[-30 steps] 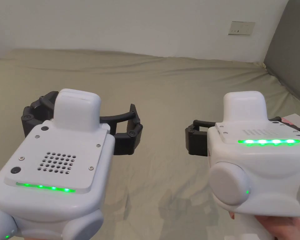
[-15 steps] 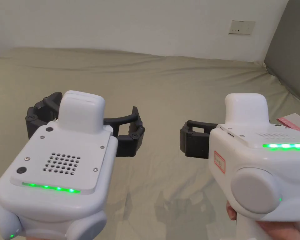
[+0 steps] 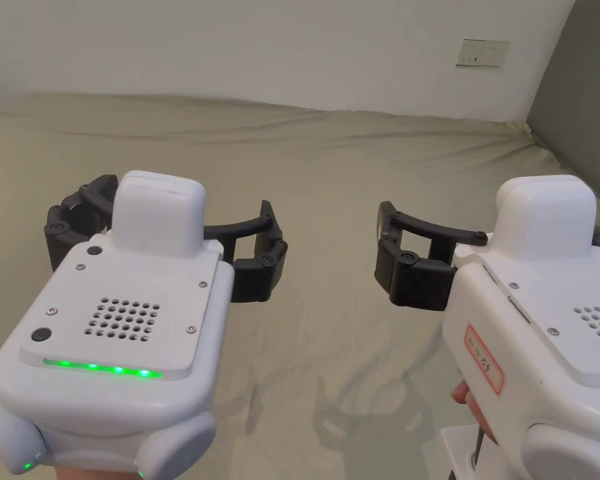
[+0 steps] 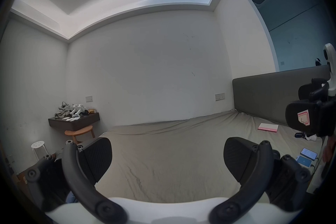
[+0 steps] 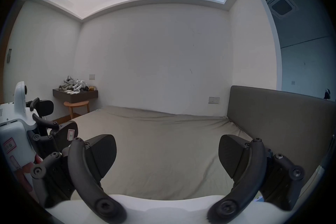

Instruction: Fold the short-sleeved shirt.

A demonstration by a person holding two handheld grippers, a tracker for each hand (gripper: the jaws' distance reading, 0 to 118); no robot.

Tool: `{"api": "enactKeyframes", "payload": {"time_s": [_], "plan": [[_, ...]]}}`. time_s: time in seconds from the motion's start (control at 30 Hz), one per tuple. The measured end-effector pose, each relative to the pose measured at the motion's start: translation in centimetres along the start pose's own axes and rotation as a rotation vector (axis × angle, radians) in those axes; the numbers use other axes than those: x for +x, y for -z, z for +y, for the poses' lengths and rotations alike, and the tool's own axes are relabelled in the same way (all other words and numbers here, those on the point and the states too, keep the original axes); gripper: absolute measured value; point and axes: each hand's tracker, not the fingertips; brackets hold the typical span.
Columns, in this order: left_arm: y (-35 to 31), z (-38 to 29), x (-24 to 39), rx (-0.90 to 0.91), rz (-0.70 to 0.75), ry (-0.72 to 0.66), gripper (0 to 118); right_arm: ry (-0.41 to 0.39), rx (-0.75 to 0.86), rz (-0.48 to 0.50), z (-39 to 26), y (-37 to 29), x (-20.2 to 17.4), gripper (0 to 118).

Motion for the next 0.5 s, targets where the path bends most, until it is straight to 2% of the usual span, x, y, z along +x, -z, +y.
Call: {"api": "enactKeyframes", "payload": {"time_s": [0.07, 0.17, 0.3, 0.5], "plan": [[-0.1, 0.1, 0.1, 0.007, 0.002, 0.002, 118, -0.049, 0.002, -0.080, -0.3, 0.4, 0.1, 115], [-0.2, 0.1, 0.4, 0.016, 0.002, 0.009, 118, -0.137, -0.009, -0.103, -0.7, 0.8, -0.4, 115], [-0.2, 0.1, 0.6, 0.019, 0.002, 0.008, 118, -0.139, -0.014, -0.109, -0.7, 0.5, -1.7, 115], [-0.3, 0.0, 0.6, 0.018, 0.003, 0.000, 118, -0.138, -0.014, -0.112, -1.4, 1.0, -0.6, 115]]}}
